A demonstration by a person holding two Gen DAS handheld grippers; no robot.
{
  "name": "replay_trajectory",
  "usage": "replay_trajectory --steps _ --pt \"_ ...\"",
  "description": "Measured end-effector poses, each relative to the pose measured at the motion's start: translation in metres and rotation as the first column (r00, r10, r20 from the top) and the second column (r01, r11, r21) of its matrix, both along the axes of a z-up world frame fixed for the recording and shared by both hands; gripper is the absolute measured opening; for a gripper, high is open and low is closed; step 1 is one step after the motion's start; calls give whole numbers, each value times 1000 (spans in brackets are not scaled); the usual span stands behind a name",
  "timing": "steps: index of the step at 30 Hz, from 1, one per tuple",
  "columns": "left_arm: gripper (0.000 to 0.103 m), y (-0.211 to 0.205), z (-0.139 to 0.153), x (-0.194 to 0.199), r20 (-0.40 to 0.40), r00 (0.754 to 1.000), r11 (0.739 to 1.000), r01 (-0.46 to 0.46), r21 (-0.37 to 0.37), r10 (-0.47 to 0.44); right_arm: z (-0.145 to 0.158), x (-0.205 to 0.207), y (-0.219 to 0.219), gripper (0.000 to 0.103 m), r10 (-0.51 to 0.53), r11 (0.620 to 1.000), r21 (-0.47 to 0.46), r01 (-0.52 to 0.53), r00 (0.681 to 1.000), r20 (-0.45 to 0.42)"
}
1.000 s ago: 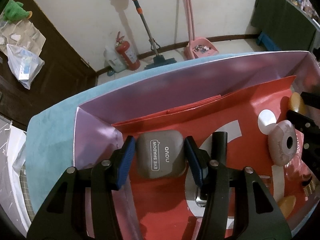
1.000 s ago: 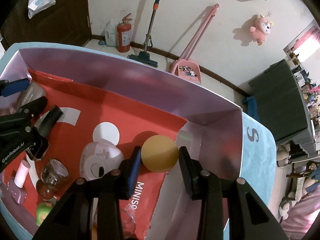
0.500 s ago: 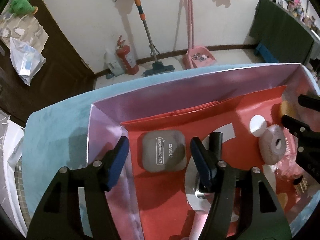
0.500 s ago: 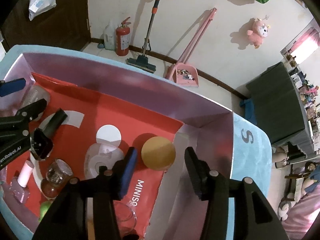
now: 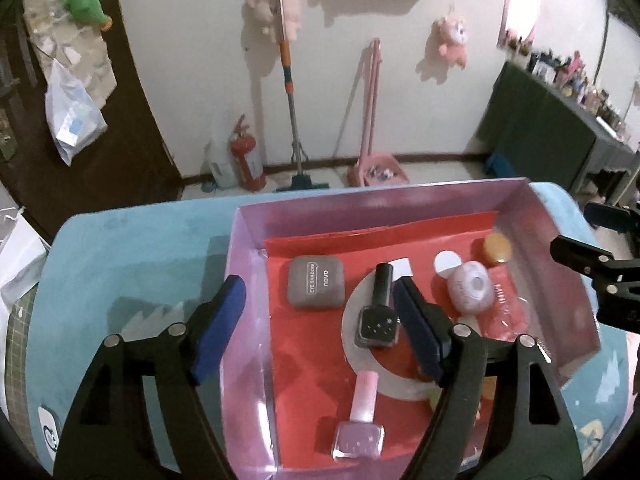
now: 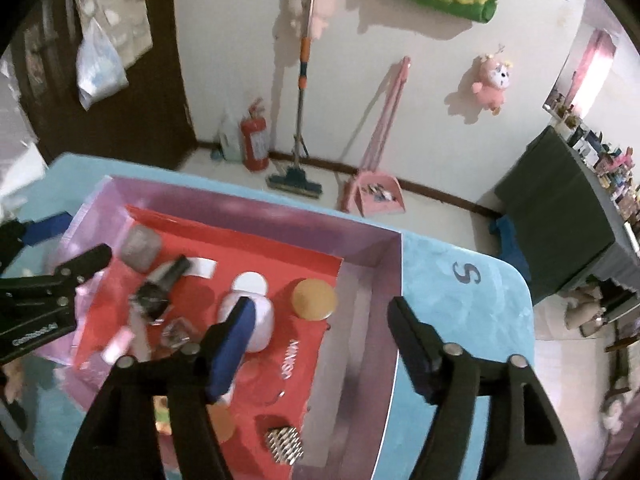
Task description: Organize rigid objects
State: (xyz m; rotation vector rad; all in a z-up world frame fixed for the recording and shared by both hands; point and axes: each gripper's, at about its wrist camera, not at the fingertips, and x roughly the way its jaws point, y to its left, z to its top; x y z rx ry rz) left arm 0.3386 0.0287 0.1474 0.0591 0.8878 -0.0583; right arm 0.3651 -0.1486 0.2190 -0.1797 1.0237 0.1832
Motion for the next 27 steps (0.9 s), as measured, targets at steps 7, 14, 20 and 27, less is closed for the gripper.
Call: replay_trajectory --steps 7,14,20,27 --pt "87 9 19 -52 121 993 999 -1 -50 7 30 -56 -4 94 11 1000 27 -16 987 157" --pt "93 2 15 -94 207 978 998 22 -65 -8 28 -107 -6 103 -11 995 95 -18 954 299" --pt "94 -3 -16 -107 225 974 996 15 -84 5 -2 -123 -4 103 -30 992 122 -12 943 331" --pt "94 -9 -46 -98 220 975 997 20 -77 -2 -44 -119 3 103 -40 992 125 -2 943 330"
